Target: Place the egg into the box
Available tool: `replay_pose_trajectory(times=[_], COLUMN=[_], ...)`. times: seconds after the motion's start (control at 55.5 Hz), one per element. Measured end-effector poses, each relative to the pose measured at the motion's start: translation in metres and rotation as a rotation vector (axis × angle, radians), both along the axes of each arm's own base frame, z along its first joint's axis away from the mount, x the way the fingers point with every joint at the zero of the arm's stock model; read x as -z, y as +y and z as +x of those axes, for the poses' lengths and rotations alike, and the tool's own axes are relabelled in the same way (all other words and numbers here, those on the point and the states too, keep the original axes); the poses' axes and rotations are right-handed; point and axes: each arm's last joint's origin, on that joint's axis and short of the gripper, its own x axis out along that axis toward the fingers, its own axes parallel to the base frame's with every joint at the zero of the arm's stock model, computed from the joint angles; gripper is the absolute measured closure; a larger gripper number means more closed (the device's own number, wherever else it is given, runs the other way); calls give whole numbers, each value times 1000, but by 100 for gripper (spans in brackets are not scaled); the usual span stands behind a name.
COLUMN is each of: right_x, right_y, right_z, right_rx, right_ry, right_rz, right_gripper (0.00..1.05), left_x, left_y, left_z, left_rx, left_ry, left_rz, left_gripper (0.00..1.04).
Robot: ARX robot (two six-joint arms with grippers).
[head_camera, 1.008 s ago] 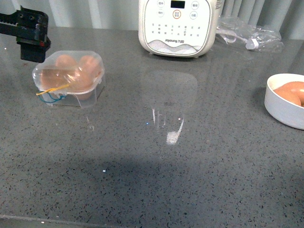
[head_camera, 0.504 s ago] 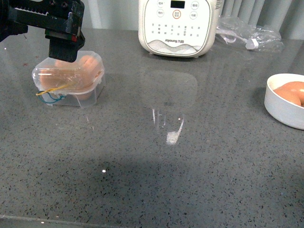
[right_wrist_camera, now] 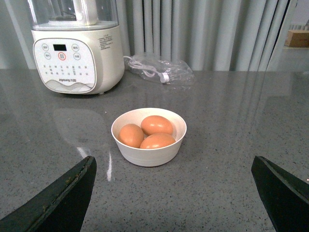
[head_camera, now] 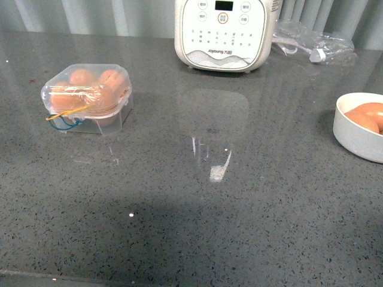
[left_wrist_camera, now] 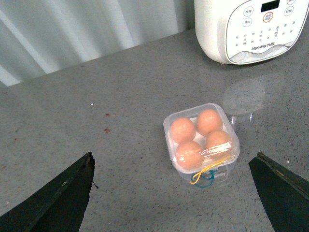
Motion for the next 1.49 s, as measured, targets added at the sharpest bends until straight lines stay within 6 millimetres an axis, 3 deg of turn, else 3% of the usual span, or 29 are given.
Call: replay_pose_trajectory(times=[0.18, 0.45, 0.576, 0.684, 0.936, 1.171, 1.495], right_x=[0, 0, 0, 0, 0, 0, 0], right_y=[0, 0, 0, 0, 0, 0, 0], right_z=[0, 0, 0, 0, 0, 0, 0], right_rx=[0, 0, 0, 0, 0, -1, 0], right_ry=[0, 0, 0, 0, 0, 0, 0], right_rz=[0, 0, 0, 0, 0, 0, 0], right_gripper=[7, 7, 7, 7, 7, 7, 7], left_x=[4, 14, 32, 48, 88, 104, 116], left_y=[26, 47, 45, 40, 24, 10, 9], left_z=[-31, -51, -62, -68, -81, -89, -95], left_rx=[-25, -58, -132, -140, -145, -138, -137], left_ry=[-4, 14, -195, -211, -190, -200, -199], left_rz=[33, 44, -147, -241, -312, -317, -317], left_gripper=[7, 7, 30, 47, 101, 101, 101])
